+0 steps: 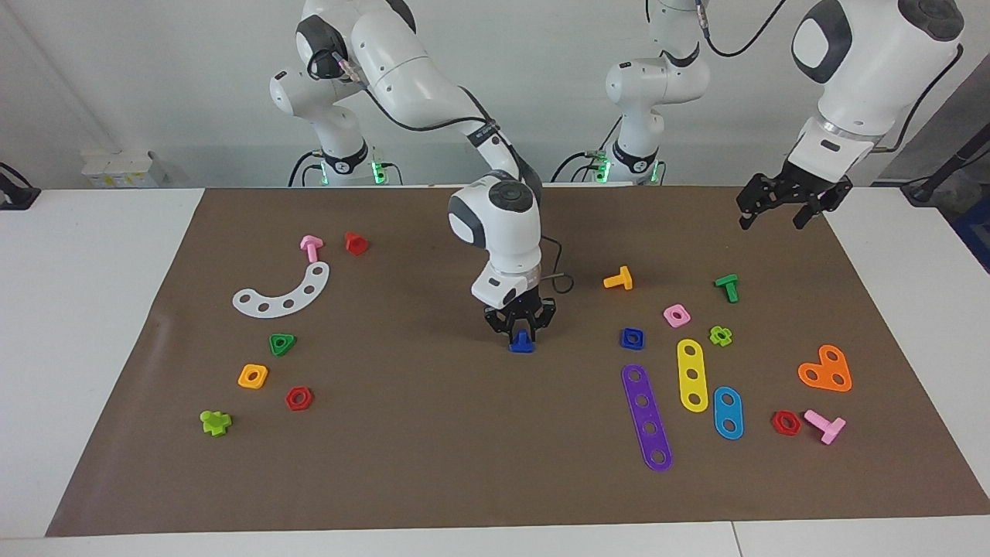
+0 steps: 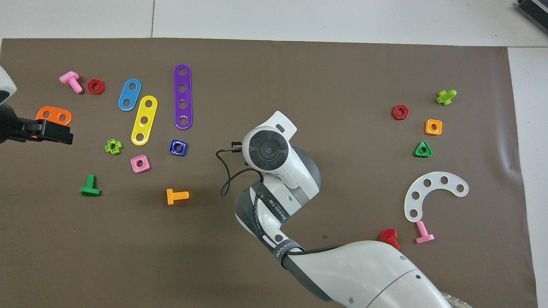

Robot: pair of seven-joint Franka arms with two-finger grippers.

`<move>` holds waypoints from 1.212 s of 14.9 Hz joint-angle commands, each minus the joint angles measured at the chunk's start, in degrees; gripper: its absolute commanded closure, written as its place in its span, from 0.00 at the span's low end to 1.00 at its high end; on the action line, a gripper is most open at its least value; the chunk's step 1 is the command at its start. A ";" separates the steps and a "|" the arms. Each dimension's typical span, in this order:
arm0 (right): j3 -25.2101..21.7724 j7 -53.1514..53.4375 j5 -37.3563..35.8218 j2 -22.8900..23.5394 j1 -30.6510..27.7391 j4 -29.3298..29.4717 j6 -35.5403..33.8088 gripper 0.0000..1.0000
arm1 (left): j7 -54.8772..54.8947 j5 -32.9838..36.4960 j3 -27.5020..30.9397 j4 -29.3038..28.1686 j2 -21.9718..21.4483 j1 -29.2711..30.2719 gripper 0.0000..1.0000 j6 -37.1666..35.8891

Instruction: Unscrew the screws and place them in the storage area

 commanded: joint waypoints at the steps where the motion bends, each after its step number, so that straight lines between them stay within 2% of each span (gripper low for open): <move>1: 0.14 -0.86 -1.18 -0.81 -0.34 -1.42 1.35 0.62 | -2.07 -0.14 -0.11 -0.81 -2.03 -0.59 0.00 -2.87; 2: 0.14 -0.86 -1.27 -0.81 -0.34 -1.33 1.44 0.64 | -2.07 -0.14 -0.20 -1.07 -2.47 -0.59 0.00 -3.40; 3: 0.14 -0.86 -1.27 -0.81 -0.34 -1.33 1.44 0.73 | -2.07 -0.14 -0.29 -1.34 -2.56 -0.59 0.00 -3.41; 4: 0.14 -1.13 -1.53 -0.81 -0.25 -1.33 1.35 0.98 | -2.16 -0.14 -0.29 -1.69 -2.65 -0.59 0.00 -3.32; 5: 0.14 -0.78 -2.49 -0.90 -0.07 -1.33 0.92 1.00 | -2.16 -0.14 -0.29 -1.78 -2.65 -0.50 0.00 -3.32; 10: -0.04 0.36 -2.76 -2.47 -0.07 1.48 -3.29 1.00 | -1.19 -0.22 -0.37 -4.15 -3.53 0.11 0.00 -0.69; 14: -0.21 -0.68 -2.41 -13.18 -5.16 -1.58 -11.37 1.00 | -1.28 -0.23 -0.29 -6.61 -4.85 0.20 0.00 0.99; 18: -0.13 -6.73 -0.84 -22.59 -12.79 -9.39 -15.60 1.00 | -1.81 -0.23 -0.29 -6.17 -4.67 -0.24 0.00 0.37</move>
